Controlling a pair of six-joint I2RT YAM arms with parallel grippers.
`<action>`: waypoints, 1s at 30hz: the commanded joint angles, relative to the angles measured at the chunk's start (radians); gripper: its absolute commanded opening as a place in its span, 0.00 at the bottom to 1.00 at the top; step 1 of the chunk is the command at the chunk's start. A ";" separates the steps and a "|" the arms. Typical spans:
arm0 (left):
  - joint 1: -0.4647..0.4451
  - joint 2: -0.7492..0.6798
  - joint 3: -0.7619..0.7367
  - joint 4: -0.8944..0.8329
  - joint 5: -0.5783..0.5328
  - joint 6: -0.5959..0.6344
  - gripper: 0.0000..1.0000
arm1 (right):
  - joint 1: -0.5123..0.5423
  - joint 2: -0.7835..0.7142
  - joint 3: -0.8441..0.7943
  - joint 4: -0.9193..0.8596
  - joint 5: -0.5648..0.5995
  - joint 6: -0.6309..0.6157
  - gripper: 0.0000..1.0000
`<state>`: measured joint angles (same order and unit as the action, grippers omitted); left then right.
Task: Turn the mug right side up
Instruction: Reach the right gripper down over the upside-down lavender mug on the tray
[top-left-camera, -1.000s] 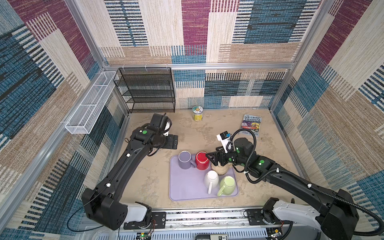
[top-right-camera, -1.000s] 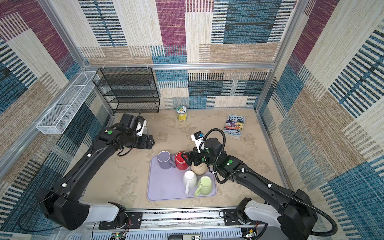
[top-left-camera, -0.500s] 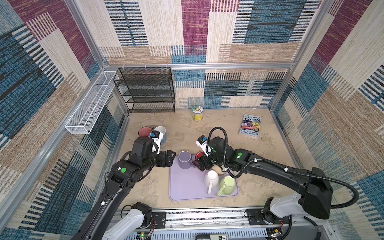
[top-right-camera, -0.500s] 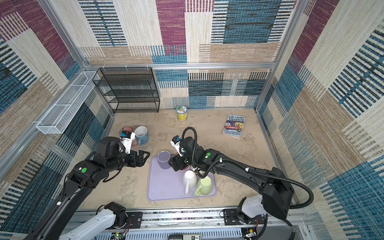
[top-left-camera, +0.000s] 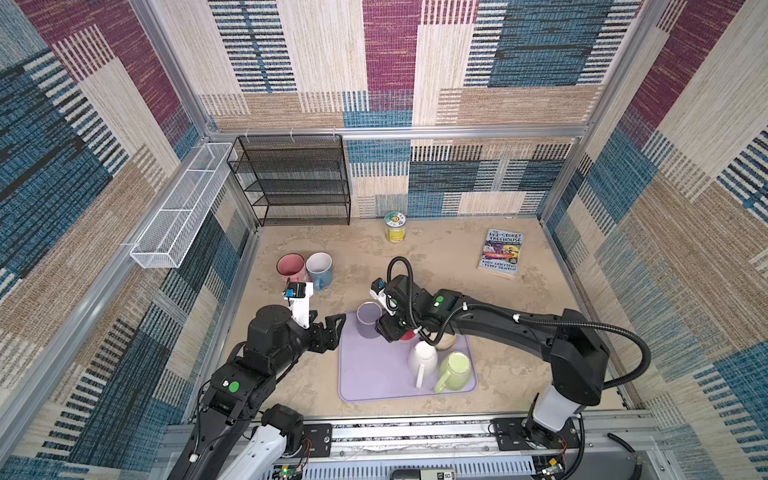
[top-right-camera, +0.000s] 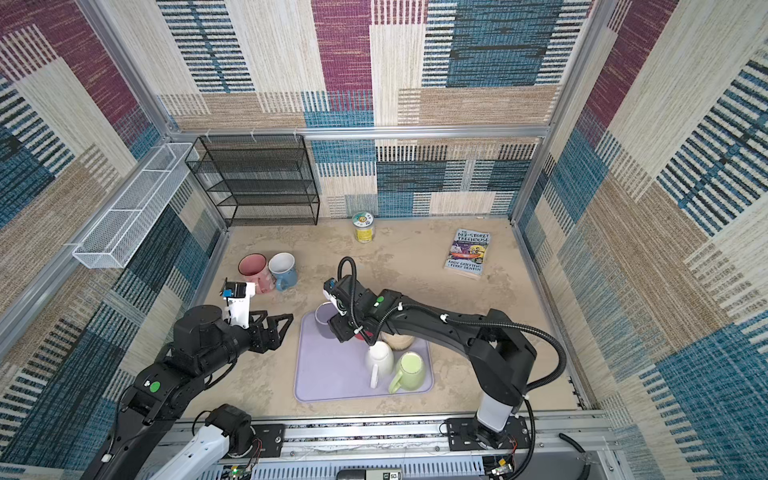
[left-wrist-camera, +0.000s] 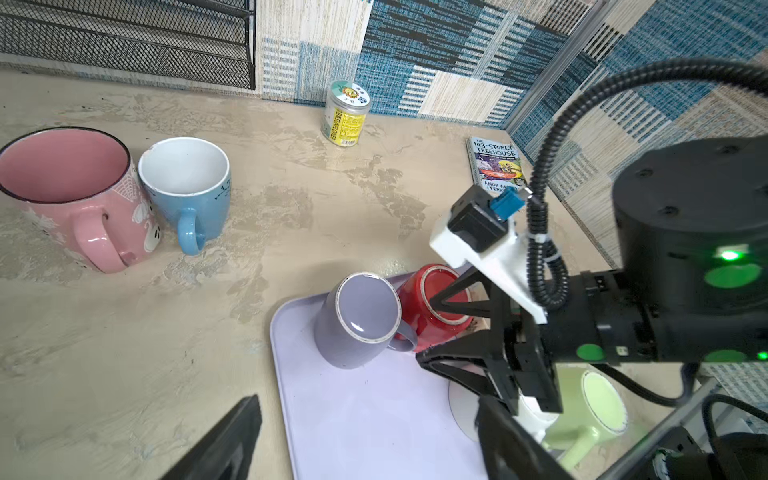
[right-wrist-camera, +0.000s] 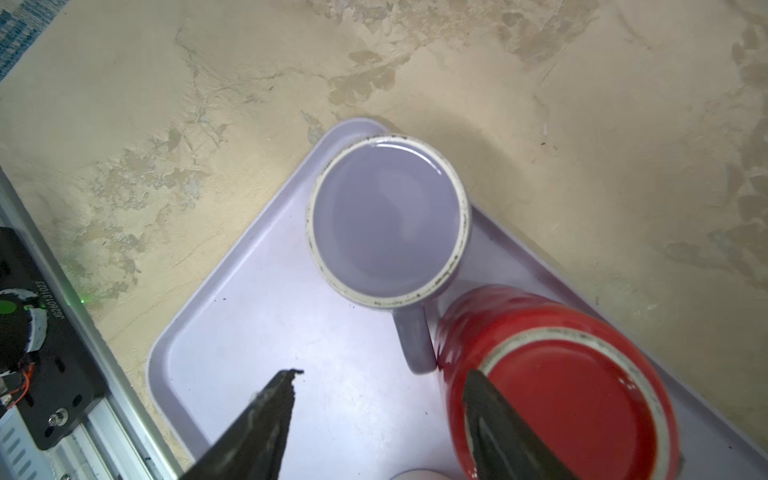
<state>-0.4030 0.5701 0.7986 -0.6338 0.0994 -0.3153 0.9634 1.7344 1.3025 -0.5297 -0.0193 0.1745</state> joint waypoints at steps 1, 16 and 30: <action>0.002 -0.028 -0.022 0.061 -0.011 -0.011 0.86 | 0.006 0.036 0.038 -0.030 0.031 -0.018 0.66; 0.003 -0.021 -0.031 0.060 -0.003 -0.019 0.85 | 0.015 0.143 0.107 -0.043 0.056 -0.020 0.63; 0.012 -0.013 -0.027 0.063 -0.006 -0.016 0.84 | 0.059 0.177 0.107 -0.035 0.045 -0.003 0.50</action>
<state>-0.3931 0.5564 0.7685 -0.5991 0.0853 -0.3191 1.0149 1.9079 1.4075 -0.5735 0.0296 0.1574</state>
